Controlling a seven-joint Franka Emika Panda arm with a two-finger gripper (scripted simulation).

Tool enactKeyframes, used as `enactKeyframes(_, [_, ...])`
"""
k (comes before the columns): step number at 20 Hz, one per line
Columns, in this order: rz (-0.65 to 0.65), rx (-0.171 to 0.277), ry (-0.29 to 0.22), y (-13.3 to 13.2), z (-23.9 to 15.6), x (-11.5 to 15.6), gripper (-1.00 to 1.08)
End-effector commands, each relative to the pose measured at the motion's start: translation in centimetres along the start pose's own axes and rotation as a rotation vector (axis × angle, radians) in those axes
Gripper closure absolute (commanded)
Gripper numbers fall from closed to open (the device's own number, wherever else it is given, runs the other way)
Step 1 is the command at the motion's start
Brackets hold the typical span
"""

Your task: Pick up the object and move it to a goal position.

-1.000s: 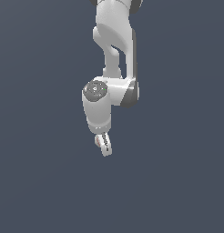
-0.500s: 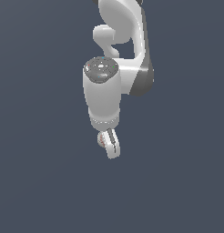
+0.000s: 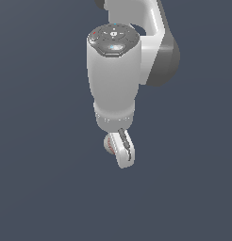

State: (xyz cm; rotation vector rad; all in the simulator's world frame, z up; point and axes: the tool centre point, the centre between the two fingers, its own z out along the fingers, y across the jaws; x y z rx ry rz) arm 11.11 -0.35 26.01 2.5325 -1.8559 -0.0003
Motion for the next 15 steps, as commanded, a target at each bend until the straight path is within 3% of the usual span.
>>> enactKeyframes(1, [0.000, 0.001, 0.000, -0.6, -1.1, -0.1, 1.08])
enactKeyframes(15, [0.000, 0.001, -0.001, -1.9, -3.1, -0.3, 1.08])
